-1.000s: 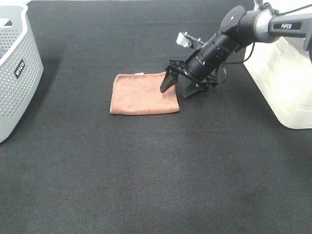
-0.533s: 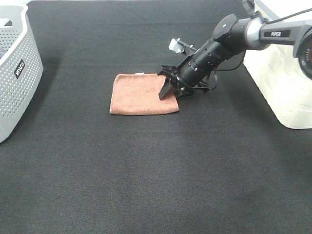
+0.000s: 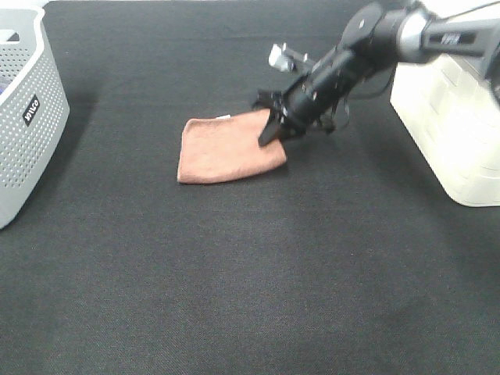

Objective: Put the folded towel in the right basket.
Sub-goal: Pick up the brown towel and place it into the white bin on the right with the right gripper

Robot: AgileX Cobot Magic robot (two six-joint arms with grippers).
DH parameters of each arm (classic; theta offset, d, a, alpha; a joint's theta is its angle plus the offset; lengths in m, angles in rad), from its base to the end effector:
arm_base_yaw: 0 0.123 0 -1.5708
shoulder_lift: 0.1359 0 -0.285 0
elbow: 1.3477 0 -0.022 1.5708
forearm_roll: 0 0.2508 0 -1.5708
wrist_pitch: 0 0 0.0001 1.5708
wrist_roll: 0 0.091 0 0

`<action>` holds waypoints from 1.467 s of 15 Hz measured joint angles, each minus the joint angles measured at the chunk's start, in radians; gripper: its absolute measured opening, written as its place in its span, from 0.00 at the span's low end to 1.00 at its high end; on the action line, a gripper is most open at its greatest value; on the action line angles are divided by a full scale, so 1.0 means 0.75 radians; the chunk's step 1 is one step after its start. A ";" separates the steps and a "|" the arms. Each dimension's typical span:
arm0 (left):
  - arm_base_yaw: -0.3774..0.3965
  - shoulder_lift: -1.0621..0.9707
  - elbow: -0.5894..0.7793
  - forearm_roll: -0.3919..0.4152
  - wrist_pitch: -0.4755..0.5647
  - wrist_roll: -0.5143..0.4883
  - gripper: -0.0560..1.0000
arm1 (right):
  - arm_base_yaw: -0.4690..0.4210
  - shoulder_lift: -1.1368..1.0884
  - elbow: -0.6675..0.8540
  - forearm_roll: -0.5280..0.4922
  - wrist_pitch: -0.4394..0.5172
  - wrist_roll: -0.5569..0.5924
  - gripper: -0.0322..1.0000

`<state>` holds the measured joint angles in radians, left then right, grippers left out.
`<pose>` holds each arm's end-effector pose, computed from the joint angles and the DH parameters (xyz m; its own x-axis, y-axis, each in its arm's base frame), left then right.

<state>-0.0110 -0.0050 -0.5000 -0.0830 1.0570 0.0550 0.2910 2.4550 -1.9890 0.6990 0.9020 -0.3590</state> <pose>-0.0057 -0.0065 0.2778 -0.4458 0.0190 -0.8949 0.0819 0.9964 -0.0196 0.4813 0.1921 0.1282 -0.9213 -0.1668 -0.3513 -0.3368 0.7936 0.5067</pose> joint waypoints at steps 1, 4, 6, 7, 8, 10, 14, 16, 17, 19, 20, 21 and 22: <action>0.000 0.000 0.000 0.000 0.000 0.000 0.88 | 0.000 -0.043 0.000 -0.017 0.029 0.000 0.04; 0.000 0.000 0.000 0.000 0.000 0.000 0.88 | 0.000 -0.225 0.000 -0.125 0.123 0.004 0.04; 0.000 0.000 0.000 0.000 0.000 0.000 0.88 | 0.000 -0.347 0.000 -0.236 0.140 0.037 0.04; 0.000 0.000 0.000 0.000 0.000 0.000 0.88 | 0.000 -0.403 0.000 -0.319 0.157 0.059 0.04; 0.000 0.000 0.000 0.000 0.000 0.000 0.88 | 0.000 -0.448 0.000 -0.400 0.169 0.084 0.04; 0.000 0.000 0.000 0.000 0.000 0.000 0.88 | 0.000 -0.517 0.000 -0.540 0.192 0.151 0.04; 0.000 0.000 0.000 0.000 0.000 0.000 0.88 | -0.003 -0.648 -0.001 -0.781 0.211 0.225 0.04; 0.000 0.000 0.000 0.000 0.000 0.000 0.88 | -0.047 -0.713 -0.028 -0.836 0.211 0.245 0.04; 0.000 0.000 0.000 0.000 0.000 0.000 0.88 | -0.091 -0.736 -0.035 -0.835 0.211 0.247 0.04; 0.000 0.000 0.000 0.000 0.000 0.000 0.88 | -0.223 -0.767 -0.036 -0.819 0.220 0.247 0.04; 0.000 0.000 0.000 0.000 0.000 0.000 0.88 | -0.293 -0.768 -0.040 -0.797 0.232 0.247 0.04; 0.000 0.000 0.000 0.000 0.000 0.000 0.88 | -0.372 -0.768 -0.041 -0.767 0.235 0.247 0.04; 0.000 0.000 0.000 0.000 0.000 0.000 0.88 | -0.443 -0.768 -0.043 -0.725 0.235 0.247 0.04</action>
<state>-0.0110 -0.0050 -0.5000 -0.0830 1.0570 0.0550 -0.0410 1.8790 -2.0210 0.1550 1.0780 -0.1740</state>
